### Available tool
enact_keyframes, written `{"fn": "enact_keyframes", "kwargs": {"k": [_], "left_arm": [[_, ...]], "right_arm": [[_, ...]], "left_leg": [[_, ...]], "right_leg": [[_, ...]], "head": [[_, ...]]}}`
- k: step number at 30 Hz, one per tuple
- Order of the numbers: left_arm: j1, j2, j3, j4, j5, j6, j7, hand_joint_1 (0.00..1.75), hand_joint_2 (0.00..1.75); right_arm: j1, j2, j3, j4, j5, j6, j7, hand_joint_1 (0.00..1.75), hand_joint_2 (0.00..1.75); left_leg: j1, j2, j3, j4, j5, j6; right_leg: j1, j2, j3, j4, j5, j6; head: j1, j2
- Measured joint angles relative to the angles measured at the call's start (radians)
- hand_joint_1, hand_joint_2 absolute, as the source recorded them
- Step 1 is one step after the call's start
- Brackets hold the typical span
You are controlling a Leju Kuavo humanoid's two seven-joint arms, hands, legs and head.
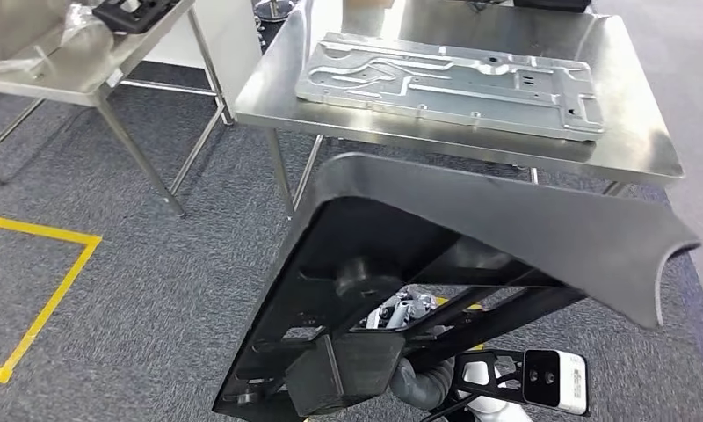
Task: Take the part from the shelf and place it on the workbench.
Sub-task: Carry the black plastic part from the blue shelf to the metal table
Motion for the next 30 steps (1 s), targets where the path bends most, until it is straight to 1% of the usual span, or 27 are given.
{"fn": "enact_keyframes", "kwargs": {"k": [1,3,4,5,6,7,8,9,10,11,13,14,15,16,17,18,19,20,21,22,23,24,25,26,28,29,30], "left_arm": [[0.0,0.0,-0.001,0.0,0.0,0.0,0.0,0.0,1.75],[0.002,-0.001,-0.004,0.0,0.0,0.0,0.001,0.0,1.75],[0.004,-0.001,-0.005,0.0,0.0,0.0,0.002,0.0,1.75],[0.006,-0.001,-0.007,0.0,0.0,0.0,0.002,0.0,1.75],[0.006,-0.001,-0.008,0.0,0.0,0.0,0.003,0.0,1.75],[0.006,-0.001,-0.01,0.0,0.0,-0.001,0.003,0.0,1.75],[0.005,0.0,-0.012,0.0,0.0,-0.001,0.003,0.0,1.75],[0.004,0.0,-0.015,0.0,0.0,-0.002,0.003,0.0,1.75],[0.004,0.0,-0.017,0.0,0.0,-0.003,0.002,0.0,1.75],[0.004,0.001,-0.019,0.0,0.0,-0.003,0.001,0.0,1.75],[0.001,-0.001,-0.022,0.0,0.0,-0.003,-0.003,0.0,1.75],[-0.001,-0.002,-0.022,0.0,0.0,-0.002,-0.006,0.0,1.75],[-0.003,-0.003,-0.023,-0.001,0.0,-0.002,-0.008,0.0,1.75],[-0.004,-0.005,-0.023,-0.001,0.0,-0.001,-0.01,0.0,1.75],[-0.004,-0.005,-0.023,-0.001,0.0,0.0,-0.011,0.0,1.75],[-0.003,-0.005,-0.023,-0.001,0.0,0.0,-0.011,0.0,1.75],[-0.002,-0.005,-0.023,-0.001,0.0,0.0,-0.011,0.0,1.75],[-0.001,-0.005,-0.023,-0.001,0.0,0.0,-0.012,0.0,1.75],[-0.001,-0.006,-0.023,-0.001,0.0,0.0,-0.012,0.0,1.75],[-0.002,-0.007,-0.023,-0.001,0.0,0.0,-0.013,0.0,1.75],[-0.002,-0.008,-0.023,-0.001,0.0,0.0,-0.014,0.0,1.75],[-0.002,-0.009,-0.023,-0.001,0.0,0.0,-0.014,0.0,1.75],[-0.003,-0.009,-0.023,-0.001,0.0,-0.001,-0.015,0.0,1.75],[-0.003,-0.01,-0.022,-0.001,0.0,-0.001,-0.015,0.0,1.75],[-0.004,-0.01,-0.022,-0.001,0.0,-0.004,-0.017,0.0,1.75],[-0.005,-0.01,-0.022,-0.001,0.0,-0.007,-0.018,0.0,1.75],[-0.006,-0.01,-0.022,-0.001,0.0,-0.01,-0.019,0.0,1.75]], "right_arm": [[-0.002,0.0,-0.001,0.0,-0.003,0.0,0.001,1.75,1.75],[-0.005,0.001,-0.002,0.0,-0.008,-0.003,0.002,1.75,1.75],[-0.005,0.001,-0.004,0.0,-0.011,-0.005,0.003,1.75,1.75],[-0.005,0.001,-0.005,0.0,-0.012,-0.007,0.004,1.75,1.75],[-0.005,0.001,-0.007,0.0,-0.013,-0.009,0.005,1.75,1.75],[-0.005,0.001,-0.008,0.0,-0.014,-0.011,0.005,1.75,1.75],[-0.005,0.001,-0.01,0.0,-0.015,-0.013,0.005,1.75,1.75],[-0.005,0.001,-0.012,0.0,-0.016,-0.014,0.005,1.75,1.75],[-0.005,0.001,-0.014,0.0,-0.016,-0.015,0.005,1.75,1.75],[-0.004,0.0,-0.016,0.0,-0.017,-0.015,0.005,1.75,1.75],[-0.004,-0.001,-0.021,0.0,-0.018,-0.016,0.005,1.75,1.75],[-0.004,-0.001,-0.023,0.0,-0.018,-0.016,0.004,1.75,1.75],[-0.005,-0.002,-0.026,0.0,-0.018,-0.016,0.004,1.75,1.75],[-0.007,-0.003,-0.028,0.0,-0.018,-0.016,0.004,1.75,1.75],[-0.007,-0.004,-0.029,0.0,-0.019,-0.017,0.004,1.75,1.75],[-0.008,-0.005,-0.03,0.001,-0.02,-0.017,0.003,1.75,1.75],[-0.008,-0.006,-0.031,0.002,-0.021,-0.018,0.003,1.75,1.75],[-0.007,-0.008,-0.031,0.003,-0.023,-0.019,0.003,1.75,1.75],[-0.007,-0.01,-0.031,0.004,-0.025,-0.02,0.003,1.75,1.75],[-0.007,-0.011,-0.031,0.004,-0.026,-0.021,0.003,1.75,1.75],[-0.007,-0.012,-0.031,0.004,-0.027,-0.021,0.003,1.75,1.75],[-0.008,-0.012,-0.031,0.005,-0.028,-0.021,0.003,1.75,1.75],[-0.009,-0.012,-0.031,0.005,-0.028,-0.022,0.003,1.75,1.75],[-0.009,-0.012,-0.031,0.005,-0.028,-0.024,0.003,1.75,1.75],[-0.007,-0.014,-0.031,0.005,-0.025,-0.03,0.002,1.75,1.75],[-0.006,-0.015,-0.032,0.005,-0.021,-0.034,0.002,1.75,1.75],[-0.005,-0.016,-0.032,0.005,-0.017,-0.037,0.001,1.75,1.75]], "left_leg": [[0.001,-0.017,-0.02,0.046,-0.026,-0.001],[0.0,-0.042,-0.09,0.182,-0.085,0.001],[-0.001,-0.046,-0.123,0.24,-0.1,0.002],[-0.002,-0.049,-0.141,0.264,-0.094,0.004],[-0.002,-0.051,-0.141,0.247,-0.068,0.008],[-0.003,-0.055,-0.123,0.194,-0.029,0.012],[-0.003,-0.068,-0.096,0.124,0.01,0.018],[-0.003,-0.082,-0.071,0.06,0.037,0.023],[-0.004,-0.095,-0.054,0.018,0.051,0.026],[-0.006,-0.103,-0.045,-0.002,0.052,0.029],[-0.007,-0.095,-0.041,-0.009,0.053,0.034],[-0.006,-0.088,-0.038,-0.014,0.055,0.039],[-0.004,-0.081,-0.035,-0.02,0.058,0.044],[-0.002,-0.073,-0.032,-0.025,0.059,0.05],[-0.002,-0.064,-0.03,-0.027,0.059,0.053],[-0.002,-0.056,-0.029,-0.027,0.058,0.055],[-0.003,-0.046,-0.029,-0.027,0.057,0.056],[-0.002,-0.037,-0.028,-0.027,0.055,0.055],[-0.002,-0.029,-0.026,-0.026,0.052,0.053],[-0.001,-0.021,-0.022,-0.026,0.049,0.051],[-0.001,-0.014,-0.017,-0.026,0.045,0.046],[-0.002,-0.008,-0.012,-0.024,0.04,0.041],[-0.004,-0.001,-0.008,-0.024,0.036,0.035],[-0.007,0.005,-0.005,-0.024,0.033,0.028],[-0.009,0.02,0.002,-0.029,0.029,0.016],[-0.007,0.021,0.005,-0.027,0.024,0.011],[-0.005,0.012,0.002,-0.014,0.013,0.007]], "right_leg": [[-0.001,0.007,0.004,-0.003,0.0,-0.007],[0.004,0.024,0.006,-0.002,-0.003,-0.016],[0.007,0.035,0.007,-0.001,-0.004,-0.018],[0.01,0.047,0.008,0.0,-0.005,-0.019],[0.013,0.059,0.01,0.002,-0.007,-0.02],[0.015,0.07,0.013,0.003,-0.009,-0.02],[0.015,0.079,0.016,0.005,-0.012,-0.018],[0.017,0.089,0.016,0.008,-0.014,-0.016],[0.017,0.097,0.015,0.009,-0.015,-0.012],[0.017,0.105,0.013,0.01,-0.015,-0.007],[0.015,0.118,0.009,0.009,-0.014,0.005],[0.015,0.112,0.008,0.013,-0.018,0.011],[0.016,0.097,0.001,0.029,-0.029,0.017],[0.017,0.076,-0.015,0.064,-0.051,0.023],[0.014,0.053,-0.042,0.121,-0.08,0.027],[0.011,0.04,-0.078,0.189,-0.11,0.032],[0.006,0.033,-0.111,0.249,-0.129,0.036],[0.002,0.029,-0.131,0.282,-0.132,0.04],[-0.002,0.025,-0.131,0.276,-0.114,0.043],[-0.005,0.019,-0.11,0.23,-0.081,0.045],[-0.007,0.004,-0.075,0.158,-0.043,0.046],[-0.005,-0.013,-0.042,0.09,-0.017,0.044],[-0.002,-0.025,-0.018,0.039,-0.001,0.04],[0.002,-0.031,-0.006,0.013,0.002,0.035],[0.006,-0.016,-0.008,0.008,-0.001,0.022],[0.004,-0.007,-0.006,0.005,0.0,0.015],[0.002,0.001,-0.003,0.001,0.001,0.009]], "head": [[0.0,0.0],[0.0,0.0],[0.0,0.0],[0.0,0.0],[0.0,0.0],[0.0,0.0],[0.0,0.0],[0.0,0.0],[0.0,0.0],[0.0,0.0],[0.0,0.0],[0.0,0.0],[0.0,0.0],[0.0,0.0],[0.0,0.0],[0.0,0.0],[0.0,0.0],[0.0,0.0],[0.0,0.0],[0.0,0.0],[0.0,0.0],[0.0,0.0],[0.0,0.0],[0.0,0.0],[0.0,0.0],[0.0,0.0],[0.0,0.0]]}}
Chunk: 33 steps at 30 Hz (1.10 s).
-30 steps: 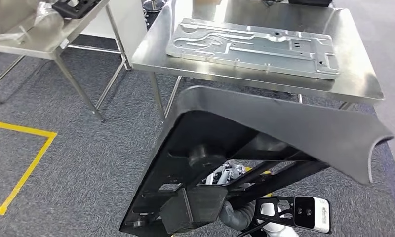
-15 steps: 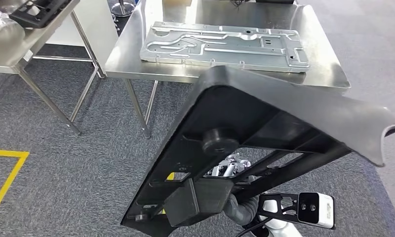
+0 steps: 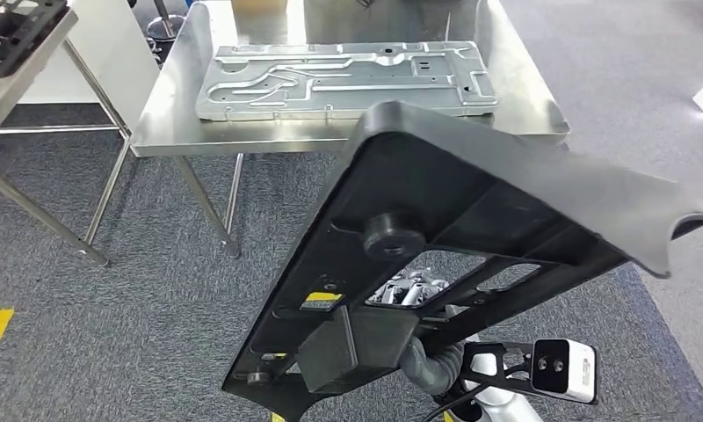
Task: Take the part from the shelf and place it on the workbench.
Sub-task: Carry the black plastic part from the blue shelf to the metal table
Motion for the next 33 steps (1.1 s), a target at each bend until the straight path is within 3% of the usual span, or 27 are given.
{"fn": "enact_keyframes", "kwargs": {"k": [2,4,5,6,7,9,11,14,16,19,20,21,22,24,25,27,30,31,32,33], "left_arm": [[-0.001,0.0,0.0,0.0,0.0,-0.005,-0.002,0.0,1.75],[0.003,0.001,0.0,0.0,0.0,-0.008,-0.001,0.0,1.75],[0.005,0.001,0.0,0.0,0.0,-0.01,-0.001,0.0,1.75],[0.006,0.001,0.0,0.0,0.0,-0.011,0.0,0.0,1.75],[0.006,0.001,0.0,0.0,0.0,-0.012,0.002,0.0,1.75],[0.004,0.002,0.0,0.0,0.0,-0.018,0.003,0.0,1.75],[0.002,0.004,0.0,0.0,0.0,-0.026,0.004,0.0,1.75],[0.001,0.004,0.0,0.0,0.0,-0.03,0.003,0.0,1.75],[0.0,0.003,0.0,-0.001,0.0,-0.034,0.0,0.0,1.75],[0.0,0.003,0.0,-0.001,0.0,-0.04,-0.004,0.0,1.75],[0.001,0.003,0.0,-0.001,0.0,-0.041,-0.006,0.0,1.75],[0.002,0.002,0.0,-0.001,0.0,-0.041,-0.008,0.0,1.75],[0.003,0.002,0.0,-0.001,0.0,-0.042,-0.009,0.0,1.75],[0.003,0.0,0.0,-0.001,0.0,-0.041,-0.011,0.0,1.75],[0.003,0.0,0.0,-0.001,0.0,-0.041,-0.012,0.0,1.75],[0.002,0.0,0.0,-0.001,0.0,-0.04,-0.012,0.0,1.75],[-0.002,0.0,0.001,-0.002,-0.001,-0.039,-0.012,0.0,1.75],[-0.005,0.0,0.001,-0.002,-0.002,-0.039,-0.013,0.0,1.75],[-0.007,0.0,0.001,-0.002,-0.002,-0.038,-0.013,0.0,1.75],[-0.007,0.0,0.001,-0.002,-0.001,-0.038,-0.014,0.0,1.75]], "right_arm": [[0.001,-0.001,0.0,-0.001,0.009,-0.003,0.0,1.75,1.75],[0.003,-0.002,0.0,0.0,0.017,-0.006,-0.001,1.75,1.75],[0.004,-0.002,0.0,0.0,0.022,-0.009,-0.001,1.75,1.75],[0.006,-0.003,0.0,0.001,0.027,-0.012,-0.001,1.75,1.75],[0.006,-0.004,0.0,0.001,0.032,-0.016,-0.001,1.75,1.75],[0.006,-0.005,0.0,0.001,0.039,-0.019,-0.001,1.75,1.75],[0.005,-0.005,0.0,0.001,0.041,-0.019,-0.001,1.75,1.75],[0.004,-0.005,0.0,0.001,0.041,-0.019,-0.001,1.75,1.75],[0.001,-0.007,0.0,0.001,0.041,-0.02,-0.001,1.75,1.75],[-0.007,-0.01,0.0,0.001,0.041,-0.02,-0.001,1.75,1.75],[-0.007,-0.011,0.0,0.002,0.041,-0.019,-0.001,1.75,1.75],[-0.007,-0.013,0.0,0.002,0.04,-0.019,-0.001,1.75,1.75],[-0.008,-0.014,0.0,0.003,0.04,-0.019,-0.001,1.75,1.75],[-0.012,-0.015,0.0,0.004,0.037,-0.018,-0.001,1.75,1.75],[-0.016,-0.015,0.0,0.004,0.034,-0.018,-0.001,1.75,1.75],[-0.022,-0.016,0.0,0.005,0.029,-0.017,-0.001,1.75,1.75],[-0.026,-0.017,0.001,0.003,0.023,-0.016,-0.001,1.75,1.75],[-0.03,-0.017,0.001,0.002,0.022,-0.015,-0.001,1.75,1.75],[-0.035,-0.017,0.001,0.001,0.021,-0.015,-0.001,1.75,1.75],[-0.04,-0.017,0.001,0.001,0.02,-0.015,-0.001,1.75,1.75]], "left_leg": [[0.003,-0.034,-0.038,0.088,-0.052,-0.004],[0.003,-0.057,-0.109,0.226,-0.109,-0.004],[0.002,-0.061,-0.136,0.271,-0.116,-0.003],[0.002,-0.062,-0.146,0.278,-0.101,-0.001],[0.002,-0.063,-0.137,0.243,-0.068,0.002],[0.0,-0.068,-0.085,0.109,0.01,0.012],[-0.005,-0.075,-0.05,0.021,0.043,0.02],[-0.007,-0.076,-0.043,0.002,0.043,0.032],[-0.002,-0.073,-0.034,-0.01,0.043,0.043],[-0.001,-0.069,-0.025,-0.016,0.034,0.052],[0.0,-0.067,-0.02,-0.016,0.03,0.052],[0.0,-0.066,-0.014,-0.016,0.024,0.05],[0.001,-0.066,-0.005,-0.016,0.017,0.048],[0.003,-0.064,0.016,-0.017,0.001,0.041],[0.002,-0.063,0.024,-0.017,-0.007,0.035],[0.0,-0.06,0.036,-0.023,-0.023,0.021],[0.001,-0.054,0.064,-0.028,-0.042,0.003],[0.002,-0.055,0.061,-0.003,-0.049,-0.001],[0.003,-0.057,0.04,0.046,-0.06,-0.003],[0.004,-0.059,-0.004,0.118,-0.072,-0.004]], "right_leg": [[-0.003,0.014,0.006,-0.005,0.001,-0.012],[0.001,0.028,0.008,-0.004,-0.002,-0.02],[0.004,0.035,0.01,-0.003,-0.004,-0.022],[0.006,0.042,0.012,-0.001,-0.007,-0.024],[0.007,0.049,0.015,0.001,-0.009,-0.024],[0.011,0.058,0.022,0.005,-0.016,-0.02],[0.013,0.064,0.024,0.008,-0.021,-0.012],[0.01,0.065,0.024,0.007,-0.025,0.006],[0.009,0.05,0.011,0.04,-0.044,0.019],[0.001,0.031,-0.083,0.21,-0.11,0.037],[-0.003,0.029,-0.114,0.258,-0.118,0.041],[-0.006,0.027,-0.129,0.273,-0.106,0.044],[-0.01,0.025,-0.125,0.252,-0.076,0.046],[-0.013,0.016,-0.074,0.131,0.0,0.046],[-0.01,0.01,-0.047,0.071,0.018,0.042],[-0.003,0.004,-0.019,0.017,0.009,0.028],[-0.003,0.014,0.01,0.005,-0.018,0.003],[-0.004,0.016,0.029,-0.002,-0.027,-0.005],[-0.006,0.017,0.05,-0.008,-0.037,-0.012],[-0.005,0.018,0.068,-0.011,-0.05,-0.018]], "head": [[0.0,0.0],[0.0,0.0],[0.0,0.0],[0.0,0.0],[0.0,0.0],[0.0,0.0],[0.0,0.0],[0.0,0.0],[0.0,0.0],[0.0,0.0],[0.0,0.0],[0.0,0.0],[0.0,0.0],[0.0,0.0],[0.0,0.0],[0.0,0.0],[0.0,0.0],[0.0,0.0],[0.0,0.0],[0.0,0.0]]}}
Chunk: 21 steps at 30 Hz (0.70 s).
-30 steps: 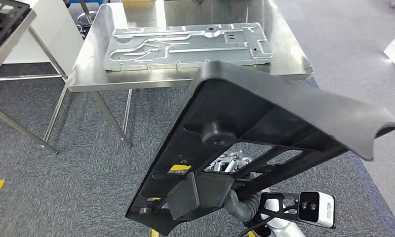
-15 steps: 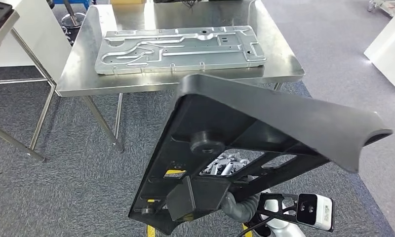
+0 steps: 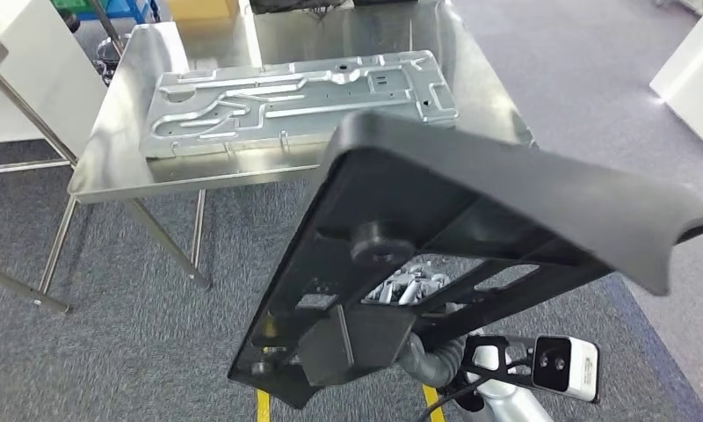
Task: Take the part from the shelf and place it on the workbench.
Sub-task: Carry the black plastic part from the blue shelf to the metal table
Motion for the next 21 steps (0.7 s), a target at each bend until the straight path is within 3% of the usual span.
{"fn": "enact_keyframes", "kwargs": {"k": [2,3,4,6,7,8,10,11,12,14,15,17,18,19,20,21], "left_arm": [[0.005,0.0,0.0,0.0,0.0,0.0,0.0,0.0,1.75],[0.01,0.0,0.0,0.0,-0.001,-0.001,0.0,0.0,1.75],[0.013,0.0,0.0,0.0,-0.001,-0.001,0.0,0.0,1.75],[0.018,0.001,0.0,0.0,-0.001,0.0,0.0,0.0,1.75],[0.019,0.002,0.0,0.0,-0.001,0.001,-0.001,0.0,1.75],[0.02,0.003,0.0,0.001,0.0,0.002,-0.002,0.0,1.75],[0.018,0.006,0.0,0.001,0.0,0.005,-0.004,0.0,1.75],[0.016,0.006,0.0,0.001,0.0,0.006,-0.005,0.0,1.75],[0.014,0.007,0.0,0.001,0.0,0.008,-0.005,0.0,1.75],[0.013,0.006,0.001,0.001,0.0,0.01,-0.007,0.0,1.75],[0.013,0.006,0.001,0.001,0.0,0.011,-0.008,0.0,1.75],[0.013,0.006,0.002,0.001,0.0,0.012,-0.011,0.0,1.75],[0.013,0.005,0.003,0.001,0.0,0.012,-0.013,0.0,1.75],[0.013,0.004,0.004,0.001,0.0,0.012,-0.013,0.0,1.75],[0.013,0.004,0.004,0.001,0.0,0.012,-0.013,0.0,1.75],[0.013,0.003,0.005,0.001,0.0,0.012,-0.013,0.0,1.75]], "right_arm": [[-0.004,0.0,0.0,0.002,-0.001,0.0,0.0,1.75,1.75],[-0.003,0.0,0.0,0.003,-0.001,0.0,0.0,1.75,1.75],[-0.003,0.0,0.0,0.004,-0.001,0.0,0.0,1.75,1.75],[-0.003,-0.001,0.0,0.006,-0.003,0.0,0.0,1.75,1.75],[-0.004,-0.001,0.0,0.008,-0.004,0.0,0.0,1.75,1.75],[-0.004,-0.002,0.001,0.01,-0.007,0.0,0.0,1.75,1.75],[-0.004,-0.004,0.001,0.013,-0.012,-0.003,0.0,1.75,1.75],[-0.004,-0.005,0.001,0.013,-0.013,-0.004,0.0,1.75,1.75],[-0.006,-0.005,0.001,0.013,-0.013,-0.005,0.0,1.75,1.75],[-0.009,-0.006,0.002,0.012,-0.013,-0.007,0.0,1.75,1.75],[-0.01,-0.006,0.002,0.012,-0.013,-0.009,0.0,1.75,1.75],[-0.011,-0.008,0.002,0.012,-0.013,-0.016,0.0,1.75,1.75],[-0.011,-0.009,0.002,0.013,-0.014,-0.019,0.0,1.75,1.75],[-0.011,-0.01,0.002,0.013,-0.014,-0.021,0.0,1.75,1.75],[-0.011,-0.011,0.002,0.013,-0.014,-0.022,0.0,1.75,1.75],[-0.011,-0.012,0.002,0.014,-0.014,-0.022,0.0,1.75,1.75]], "left_leg": [[-0.001,-0.002,-0.12,0.144,-0.014,-0.002],[-0.001,-0.002,-0.17,0.178,0.004,-0.002],[-0.003,-0.003,-0.2,0.168,0.049,0.001],[-0.009,-0.004,-0.208,0.053,0.185,0.014],[-0.015,-0.006,-0.199,0.001,0.233,0.023],[-0.021,-0.007,-0.187,-0.036,0.252,0.032],[-0.03,-0.007,-0.162,-0.061,0.222,0.046],[-0.029,-0.006,-0.145,-0.083,0.206,0.05],[-0.026,-0.006,-0.126,-0.104,0.197,0.053],[-0.016,-0.007,-0.082,-0.146,0.188,0.057],[-0.013,-0.008,-0.058,-0.163,0.183,0.057],[-0.008,-0.01,-0.016,-0.183,0.164,0.054],[-0.006,-0.012,0.004,-0.187,0.152,0.051],[-0.002,-0.014,0.024,-0.189,0.138,0.048],[0.001,-0.015,0.044,-0.189,0.124,0.043],[0.005,-0.016,0.062,-0.188,0.108,0.037]], "right_leg": [[0.003,0.005,0.032,-0.001,-0.029,-0.006],[0.004,0.01,0.051,-0.001,-0.045,-0.006],[0.005,0.015,0.073,-0.002,-0.063,-0.006],[0.005,0.021,0.124,-0.005,-0.103,-0.004],[0.006,0.023,0.145,-0.008,-0.121,0.001],[0.006,0.025,0.161,-0.014,-0.134,0.007],[0.005,0.027,0.182,-0.027,-0.138,0.022],[0.004,0.026,0.178,-0.014,-0.122,0.029],[0.004,0.023,0.16,0.023,-0.095,0.033],[0.003,0.018,0.079,0.147,-0.045,0.041],[0.001,0.015,0.032,0.202,-0.049,0.045],[-0.005,0.013,-0.048,0.25,-0.122,0.056],[-0.008,0.012,-0.074,0.246,-0.162,0.063],[-0.011,0.01,-0.091,0.223,-0.181,0.069],[-0.015,0.008,-0.1,0.183,-0.165,0.075],[-0.019,0.004,-0.101,0.128,-0.112,0.08]], "head": [[0.0,0.0],[0.0,0.0],[0.0,0.0],[0.0,0.0],[0.0,0.0],[0.0,0.0],[0.0,0.0],[0.0,0.0],[0.0,0.0],[0.0,0.0],[0.0,0.0],[0.0,0.0],[0.0,0.0],[0.0,0.0],[0.0,0.0],[0.0,0.0]]}}
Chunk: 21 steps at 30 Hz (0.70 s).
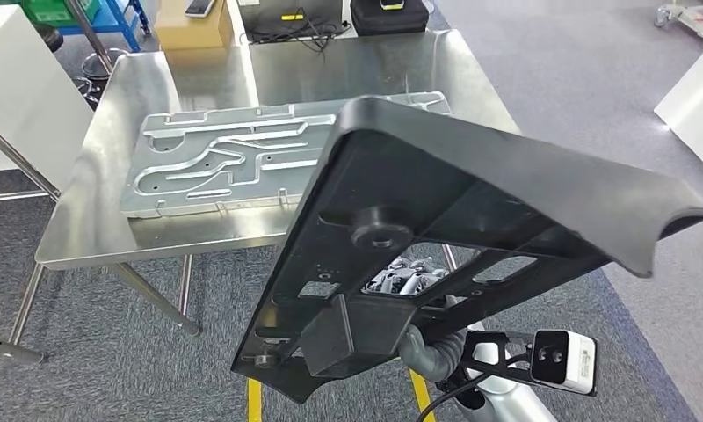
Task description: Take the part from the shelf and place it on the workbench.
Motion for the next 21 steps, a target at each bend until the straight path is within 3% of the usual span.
{"fn": "enact_keyframes", "kwargs": {"k": [1,2,3,4,6,8,11,12,13,14,16,18,20,21], "left_arm": [[0.0,0.0,0.001,0.0,0.0,0.0,0.0,0.0,1.75],[0.0,0.0,0.002,0.001,0.0,0.0,0.0,0.0,1.75],[-0.001,0.001,0.002,0.001,0.0,0.001,0.0,0.0,1.75],[-0.002,0.002,0.002,0.001,0.0,0.001,0.0,0.0,1.75],[-0.005,0.001,0.003,0.001,0.0,0.001,0.0,0.0,1.75],[-0.008,0.001,0.003,0.001,0.0,0.001,0.0,0.0,1.75],[-0.011,0.0,0.003,0.001,0.0,0.001,0.0,0.0,1.75],[-0.009,-0.001,0.003,0.001,0.0,0.001,0.0,0.0,1.75],[-0.007,-0.001,0.003,0.001,0.0,0.001,0.0,0.0,1.75],[-0.006,-0.001,0.003,0.001,0.0,0.001,-0.001,0.0,1.75],[-0.006,0.001,0.003,0.001,0.0,0.001,-0.002,0.0,1.75],[-0.007,0.002,0.003,0.001,0.0,0.0,-0.004,0.0,1.75],[-0.007,0.003,0.005,0.001,0.0,0.002,-0.006,0.0,1.75],[-0.005,0.001,0.009,0.001,0.0,0.005,-0.007,0.0,1.75]], "right_arm": [[0.0,-0.001,0.0,0.001,0.0,0.0,0.0,1.75,1.75],[0.0,-0.002,0.0,0.003,0.0,0.0,0.0,1.75,1.75],[0.0,-0.003,0.0,0.004,0.0,0.0,0.0,1.75,1.75],[-0.002,-0.004,0.0,0.004,0.0,0.0,0.0,1.75,1.75],[-0.006,-0.004,0.0,0.003,-0.001,0.0,0.0,1.75,1.75],[-0.011,-0.004,0.0,0.001,-0.001,0.0,0.0,1.75,1.75],[-0.012,-0.005,0.0,0.001,-0.001,-0.001,0.0,1.75,1.75],[-0.012,-0.005,0.0,0.001,0.0,-0.003,0.0,1.75,1.75],[-0.012,-0.005,0.0,0.001,0.0,-0.008,0.0,1.75,1.75],[-0.012,-0.006,0.0,0.001,0.002,-0.016,0.0,1.75,1.75],[-0.013,-0.007,-0.004,0.0,0.013,-0.039,0.0,1.75,1.75],[-0.011,-0.01,-0.011,-0.003,0.038,-0.068,-0.001,1.75,1.75],[-0.003,-0.017,-0.02,-0.015,0.071,-0.095,-0.002,1.75,1.75],[0.004,-0.023,-0.027,-0.026,0.089,-0.104,-0.002,1.75,1.75]], "left_leg": [[0.002,0.0,0.018,0.005,-0.017,-0.007],[0.002,-0.001,0.029,0.009,-0.033,-0.015],[0.0,0.0,0.038,0.011,-0.047,-0.024],[-0.001,0.001,0.047,0.017,-0.055,-0.032],[0.001,0.004,0.055,0.023,-0.063,-0.045],[0.005,0.004,0.036,0.074,-0.091,-0.048],[0.002,0.004,-0.073,0.261,-0.179,-0.045],[-0.001,0.004,-0.106,0.306,-0.19,-0.042],[-0.004,0.004,-0.124,0.315,-0.179,-0.036],[-0.008,0.004,-0.125,0.29,-0.15,-0.027],[-0.022,0.005,-0.091,0.165,-0.065,0.0],[-0.036,0.005,-0.07,0.082,-0.041,0.019],[-0.042,0.004,-0.072,0.067,-0.04,0.025],[-0.038,0.003,-0.067,0.057,-0.021,0.026]], "right_leg": [[-0.004,-0.008,0.001,-0.053,0.074,0.003],[-0.004,-0.017,0.003,-0.09,0.136,-0.003],[-0.003,-0.022,0.005,-0.109,0.181,-0.013],[-0.001,-0.024,0.005,-0.109,0.198,-0.026],[0.003,-0.016,0.011,-0.105,0.195,-0.052],[0.006,-0.012,0.017,-0.106,0.191,-0.07],[0.018,-0.008,0.021,-0.107,0.183,-0.085],[0.024,-0.007,0.023,-0.107,0.181,-0.089],[0.03,-0.005,0.025,-0.107,0.179,-0.092],[0.036,-0.003,0.029,-0.107,0.177,-0.094],[0.045,-0.002,0.036,-0.107,0.174,-0.097],[0.048,-0.001,0.036,-0.107,0.174,-0.094],[0.046,0.0,0.033,-0.107,0.174,-0.085],[0.046,0.0,0.033,-0.105,0.172,-0.079]], "head": [[0.0,0.0],[0.0,0.0],[0.0,0.0],[0.0,0.0],[-0.001,0.0],[-0.001,0.0],[-0.001,0.0],[-0.001,0.0],[-0.001,0.0],[-0.001,0.0],[-0.001,0.0],[-0.001,0.0],[-0.001,0.0],[-0.001,0.0]]}}
